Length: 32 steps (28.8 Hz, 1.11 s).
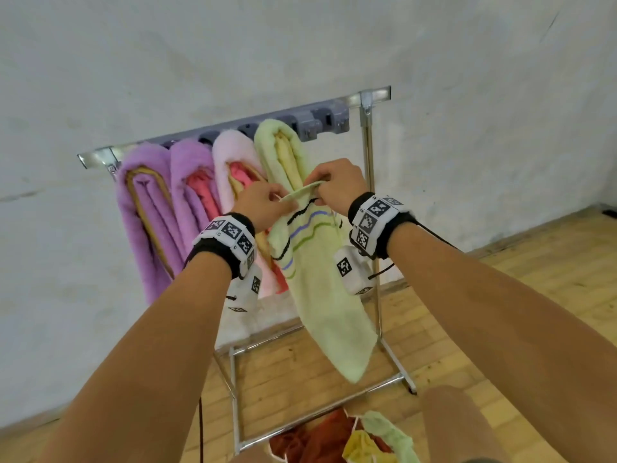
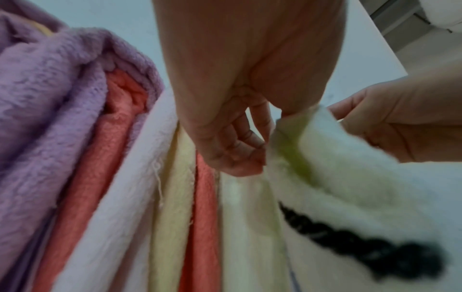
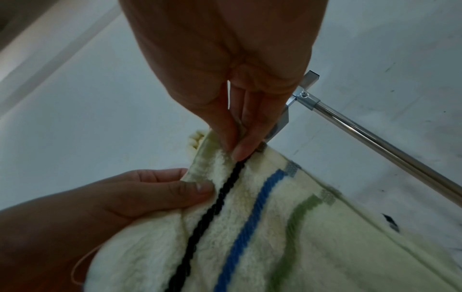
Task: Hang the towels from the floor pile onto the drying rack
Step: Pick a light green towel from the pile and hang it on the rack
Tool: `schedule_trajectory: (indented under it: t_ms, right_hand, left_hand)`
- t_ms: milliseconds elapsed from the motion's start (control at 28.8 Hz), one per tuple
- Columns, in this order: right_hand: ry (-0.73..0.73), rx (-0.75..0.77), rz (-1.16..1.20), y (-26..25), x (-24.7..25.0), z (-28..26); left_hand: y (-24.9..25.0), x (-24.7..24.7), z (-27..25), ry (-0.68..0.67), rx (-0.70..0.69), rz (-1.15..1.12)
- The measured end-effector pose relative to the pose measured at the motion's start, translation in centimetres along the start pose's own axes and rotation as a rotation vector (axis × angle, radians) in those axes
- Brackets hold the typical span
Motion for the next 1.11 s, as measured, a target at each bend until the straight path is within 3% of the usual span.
schedule_trajectory:
  t_ms: [312, 555, 729, 1111]
  right_hand:
    - [0.012, 0.083, -0.04, -3.1, 2.1, -1.5]
    - [-0.158, 0.247, -0.105, -5.9, 0.7, -3.7]
    - [-0.236, 0.194, -0.243, -5.9, -0.2, -4.0]
    - [-0.171, 0.151, -0.464, -6.3, -1.2, -4.1]
  left_hand:
    - [0.3, 1.8, 0.8, 0.13, 0.063, -0.068]
    - [1.6, 4.1, 0.9, 0.246, 0.098, -0.166]
    - [1.4, 5.0, 0.5, 0.265, 0.162, -0.199]
    - [1.5, 5.3, -0.2, 0.266, 0.204, -0.263]
Point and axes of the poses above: each hand's wrist, its own z-axis towards the middle knuckle, its own x-axis out of the back of the hand, y = z × x, the point moved 9 cm from there along z, towards the middle knuckle, and after that the axes turned 15 degrees about -x, right-handed, at the moved point
